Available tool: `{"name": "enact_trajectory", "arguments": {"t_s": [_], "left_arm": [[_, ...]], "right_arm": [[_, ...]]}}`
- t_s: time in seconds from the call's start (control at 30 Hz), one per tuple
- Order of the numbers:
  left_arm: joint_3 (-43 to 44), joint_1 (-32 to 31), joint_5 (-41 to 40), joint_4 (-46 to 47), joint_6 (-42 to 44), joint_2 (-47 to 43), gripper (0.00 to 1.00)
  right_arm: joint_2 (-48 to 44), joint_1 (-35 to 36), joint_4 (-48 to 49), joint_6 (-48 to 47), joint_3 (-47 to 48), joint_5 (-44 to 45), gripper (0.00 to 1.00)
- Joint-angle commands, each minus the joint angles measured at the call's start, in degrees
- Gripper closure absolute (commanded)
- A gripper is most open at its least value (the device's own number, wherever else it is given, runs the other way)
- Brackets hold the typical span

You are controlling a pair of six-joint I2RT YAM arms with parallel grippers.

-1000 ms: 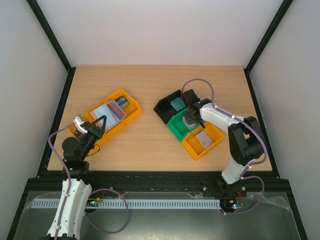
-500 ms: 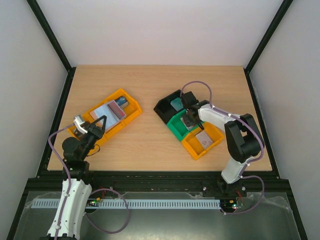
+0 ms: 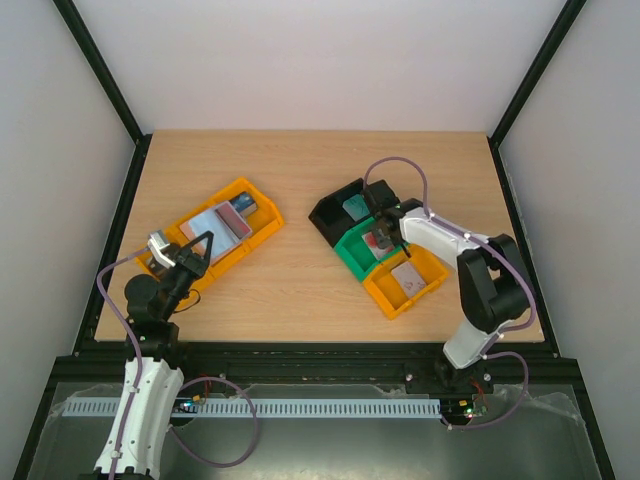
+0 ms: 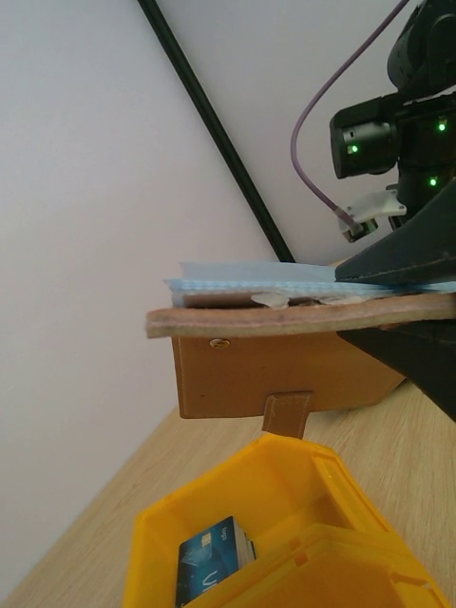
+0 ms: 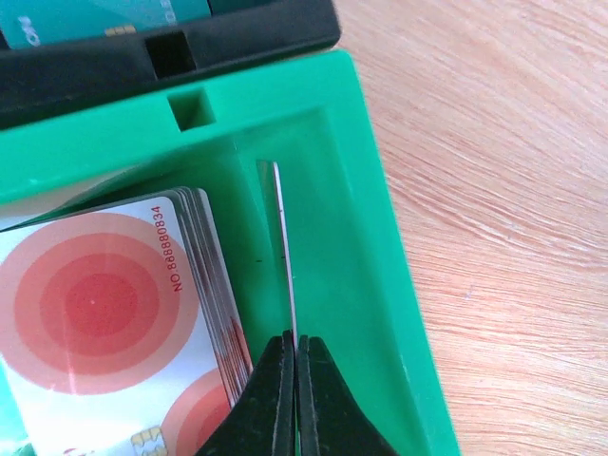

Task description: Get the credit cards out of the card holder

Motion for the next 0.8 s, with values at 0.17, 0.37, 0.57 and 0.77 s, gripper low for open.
{"name": "enact_trajectory", "arguments": {"t_s": [0.17,0.37,0.57,0.77], "left_arm": [[-0.6,-0.2,0.0,2.5,0.2,-0.6,0.98],[-0.7,-0.2,0.1,2.5,0.2,-0.7,0.98],[-0.8,-0.2,0.1,2.5,0.1,-0.7,0.98],[-0.8,-0.2,0.0,2.5,0.1,-0.8,0.98]], "right_arm": [[-7.0,-0.2,-7.4,-0.2,3.3,-5.0,0.98],[-5.0,1.2,-9.6,-0.2,3.3,-10.8,0.98],[-1.2,4.2,-10.0,-0.1,3.9,-4.7,0.98],[1.6,7.1,-10.4,0.1,6.0,0.8,0.99]]}}
